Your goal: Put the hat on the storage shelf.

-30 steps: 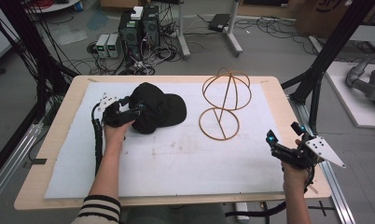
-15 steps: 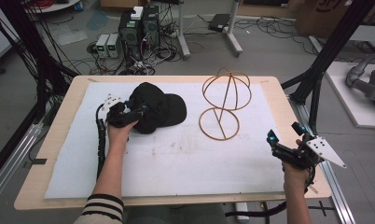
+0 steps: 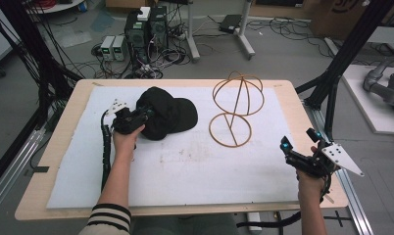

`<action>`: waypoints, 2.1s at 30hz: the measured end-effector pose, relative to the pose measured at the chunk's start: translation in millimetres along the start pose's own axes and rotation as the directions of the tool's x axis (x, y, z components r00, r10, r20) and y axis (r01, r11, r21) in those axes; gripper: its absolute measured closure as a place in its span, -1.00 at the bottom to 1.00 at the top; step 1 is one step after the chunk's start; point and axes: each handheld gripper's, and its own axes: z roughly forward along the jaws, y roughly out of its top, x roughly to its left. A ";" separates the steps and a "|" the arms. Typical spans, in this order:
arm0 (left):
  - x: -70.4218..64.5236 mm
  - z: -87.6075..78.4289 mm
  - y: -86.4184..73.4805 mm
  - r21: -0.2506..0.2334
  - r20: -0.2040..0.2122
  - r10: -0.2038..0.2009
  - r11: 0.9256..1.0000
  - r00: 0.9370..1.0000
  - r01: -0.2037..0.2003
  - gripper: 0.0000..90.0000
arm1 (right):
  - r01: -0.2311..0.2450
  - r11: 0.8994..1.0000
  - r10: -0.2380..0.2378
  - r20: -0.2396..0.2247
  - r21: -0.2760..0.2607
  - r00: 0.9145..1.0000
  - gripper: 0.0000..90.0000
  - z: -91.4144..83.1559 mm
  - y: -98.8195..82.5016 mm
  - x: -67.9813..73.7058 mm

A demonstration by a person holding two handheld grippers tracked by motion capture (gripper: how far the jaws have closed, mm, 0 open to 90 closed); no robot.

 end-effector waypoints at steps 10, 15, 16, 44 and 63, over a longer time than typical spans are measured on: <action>-3.0 -1.9 2.2 -0.004 0.001 0.008 1.000 1.000 -0.008 0.87 | 0.004 1.000 -0.004 0.000 0.003 1.000 -0.90 0.2 -0.5 0.0; -7.4 -4.4 5.9 -0.029 0.004 0.022 0.999 1.000 -0.022 0.89 | 0.008 1.000 -0.008 -0.001 0.004 1.000 -0.90 1.0 -1.1 0.4; -9.2 -5.3 7.8 -0.044 0.004 0.029 0.999 1.000 -0.028 0.89 | 0.008 1.000 -0.008 -0.002 0.004 1.000 -0.90 1.0 -1.0 0.6; -37.9 -17.6 49.1 -0.132 0.024 0.110 0.986 0.994 -0.105 0.89 | 0.010 1.000 -0.010 -0.005 0.001 1.000 -0.90 1.2 -0.1 2.3; -72.1 -26.8 95.4 -0.211 0.054 0.155 0.967 0.986 -0.140 0.89 | 0.004 1.000 -0.004 -0.006 -0.005 1.000 -0.90 0.8 1.0 2.3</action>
